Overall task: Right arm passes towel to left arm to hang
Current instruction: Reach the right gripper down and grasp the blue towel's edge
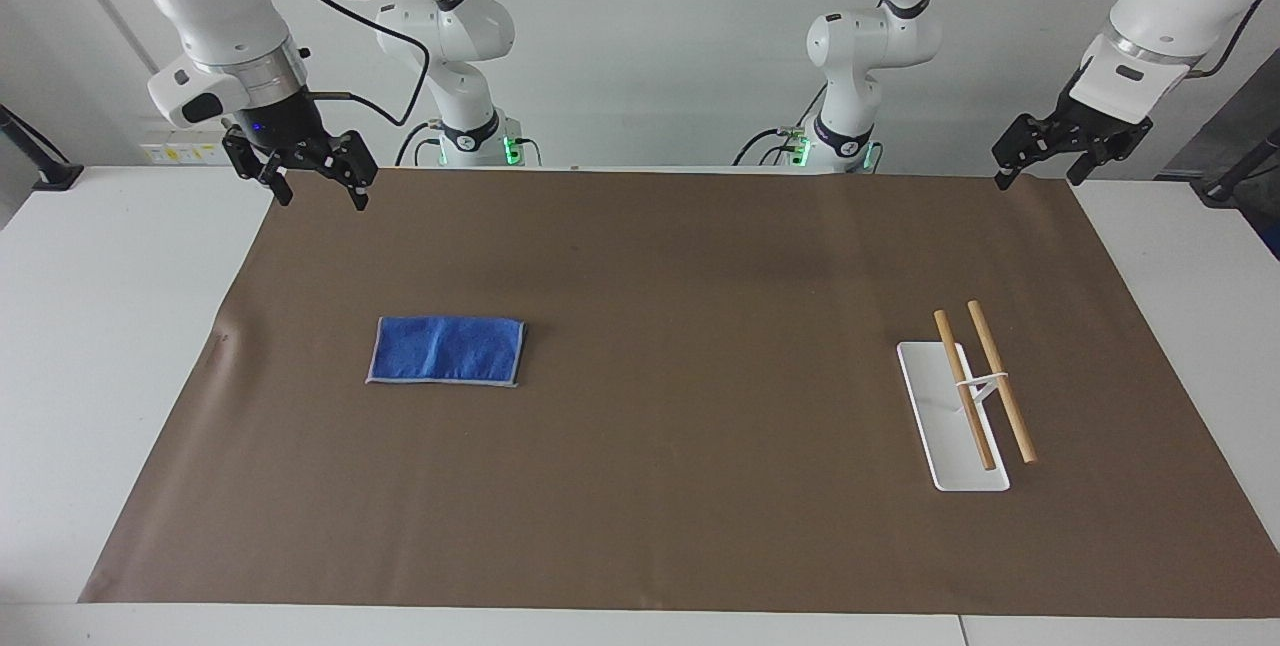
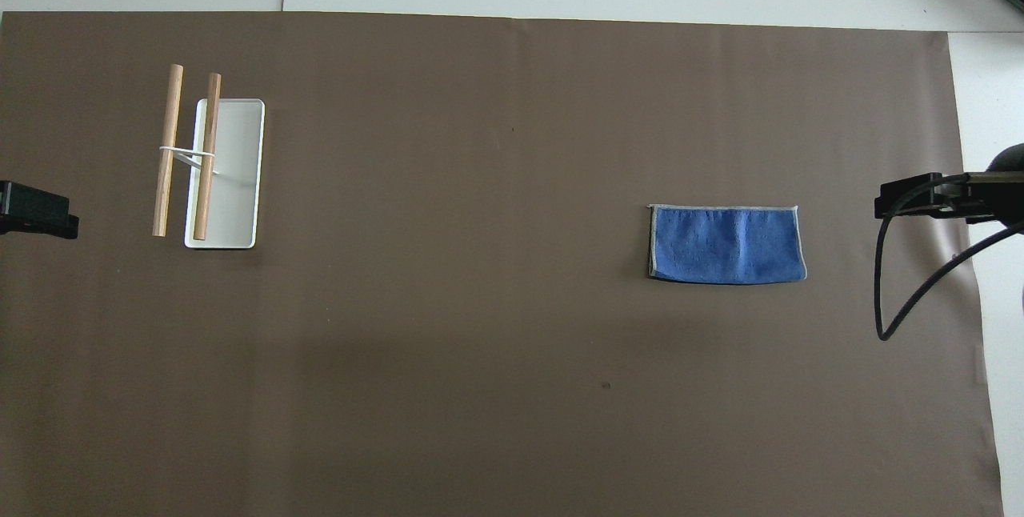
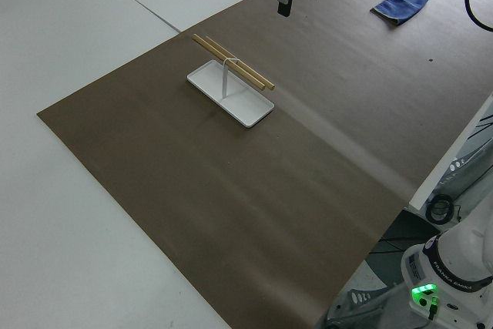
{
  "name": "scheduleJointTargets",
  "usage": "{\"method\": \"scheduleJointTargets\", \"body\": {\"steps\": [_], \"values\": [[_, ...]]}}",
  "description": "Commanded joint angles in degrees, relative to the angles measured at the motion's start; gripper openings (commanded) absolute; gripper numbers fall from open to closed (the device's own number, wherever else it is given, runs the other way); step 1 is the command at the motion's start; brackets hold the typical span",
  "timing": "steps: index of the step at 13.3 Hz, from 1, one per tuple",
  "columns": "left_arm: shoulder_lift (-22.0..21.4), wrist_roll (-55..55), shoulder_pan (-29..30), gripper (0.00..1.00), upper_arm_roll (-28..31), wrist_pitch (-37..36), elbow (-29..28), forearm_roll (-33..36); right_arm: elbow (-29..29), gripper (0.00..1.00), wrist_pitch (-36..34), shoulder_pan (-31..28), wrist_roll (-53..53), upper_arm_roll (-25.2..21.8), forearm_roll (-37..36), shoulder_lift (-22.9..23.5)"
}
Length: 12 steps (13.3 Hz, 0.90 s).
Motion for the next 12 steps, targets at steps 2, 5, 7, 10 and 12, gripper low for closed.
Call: {"method": "scheduleJointTargets", "body": {"steps": [2, 5, 7, 10, 12], "values": [[-1.3, 0.2, 0.7, 1.0, -0.3, -0.4, -1.3, 0.1, -8.7, 1.0, 9.7, -0.1, 1.5, 1.2, 0.0, -0.5], [-1.3, 0.2, 0.6, 1.0, -0.3, -0.4, -1.3, 0.1, -15.3, 1.0, 20.9, 0.1, 1.5, 2.7, 0.1, 2.4], [-1.3, 0.2, 0.6, 1.0, -0.3, -0.4, -1.3, 0.1, -17.0, 1.0, 26.0, 2.1, 1.5, 2.7, 0.2, 5.6], [-1.3, 0.2, 0.6, 1.0, -0.3, -0.4, -1.3, 0.1, -22.0, 1.0, 35.9, 2.3, 0.2, 2.7, 0.1, 9.3], [-1.3, 0.2, 0.6, 1.0, -0.3, -0.4, -1.3, 0.1, -26.4, 1.0, 43.1, 2.3, -1.9, 2.7, 0.1, 10.2]]}}
